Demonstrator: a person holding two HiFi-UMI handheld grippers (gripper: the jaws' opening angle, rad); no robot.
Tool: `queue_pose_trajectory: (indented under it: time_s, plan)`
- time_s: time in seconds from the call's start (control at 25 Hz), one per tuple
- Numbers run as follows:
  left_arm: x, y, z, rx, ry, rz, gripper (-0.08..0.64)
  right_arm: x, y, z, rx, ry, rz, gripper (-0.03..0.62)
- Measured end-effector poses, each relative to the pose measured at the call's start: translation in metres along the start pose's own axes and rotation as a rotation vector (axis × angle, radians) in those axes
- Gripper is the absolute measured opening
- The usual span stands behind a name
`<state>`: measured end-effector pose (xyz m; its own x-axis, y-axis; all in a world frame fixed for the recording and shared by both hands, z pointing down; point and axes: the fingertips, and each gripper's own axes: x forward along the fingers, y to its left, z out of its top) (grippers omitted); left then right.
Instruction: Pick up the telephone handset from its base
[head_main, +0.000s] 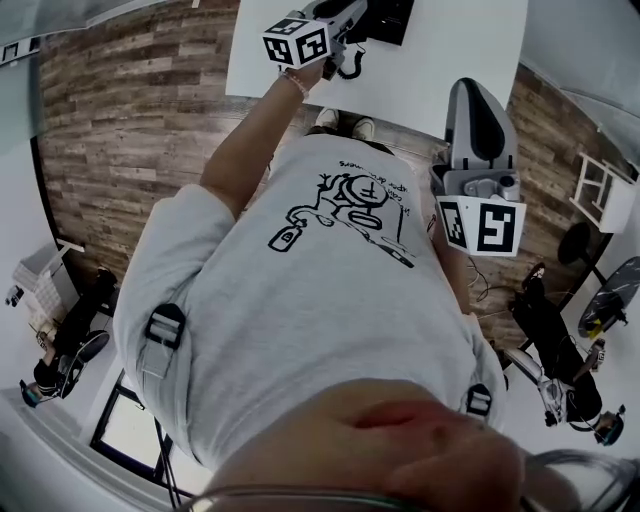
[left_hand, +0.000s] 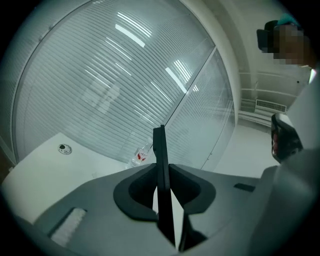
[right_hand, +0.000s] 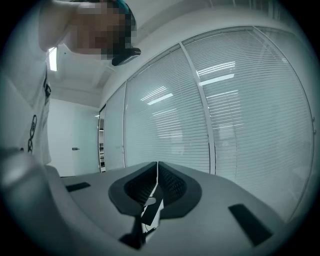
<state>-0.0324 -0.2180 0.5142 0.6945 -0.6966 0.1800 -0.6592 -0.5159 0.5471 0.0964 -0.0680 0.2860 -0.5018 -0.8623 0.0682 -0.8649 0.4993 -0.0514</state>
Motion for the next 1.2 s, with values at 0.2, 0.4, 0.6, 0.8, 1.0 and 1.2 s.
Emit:
queue_pose_trajectory:
  time_s: [0.2, 0.4, 0.6, 0.8, 1.0, 1.2]
  plan:
    - [-0.039, -0.031, 0.022, 0.015, -0.083, -0.019, 0.072, -0.004, -0.003, 0.005, -0.011, -0.017, 0.001, 0.006]
    - [-0.065, -0.066, 0.054, 0.059, -0.160, -0.063, 0.072, 0.000, -0.005, 0.010, -0.026, -0.028, 0.010, 0.006]
    - [-0.096, -0.103, 0.076, 0.081, -0.221, -0.099, 0.072, -0.007, 0.001, 0.018, -0.036, -0.033, 0.016, 0.006]
    - [-0.118, -0.130, 0.100, 0.128, -0.265, -0.129, 0.072, -0.005, -0.001, 0.020, -0.051, -0.034, 0.031, 0.006]
    - [-0.134, -0.159, 0.108, 0.151, -0.294, -0.183, 0.072, -0.002, -0.001, 0.018, -0.060, -0.027, 0.048, 0.006]
    - [-0.152, -0.195, 0.116, 0.174, -0.346, -0.226, 0.072, -0.008, 0.000, 0.019, -0.058, -0.029, 0.055, 0.006]
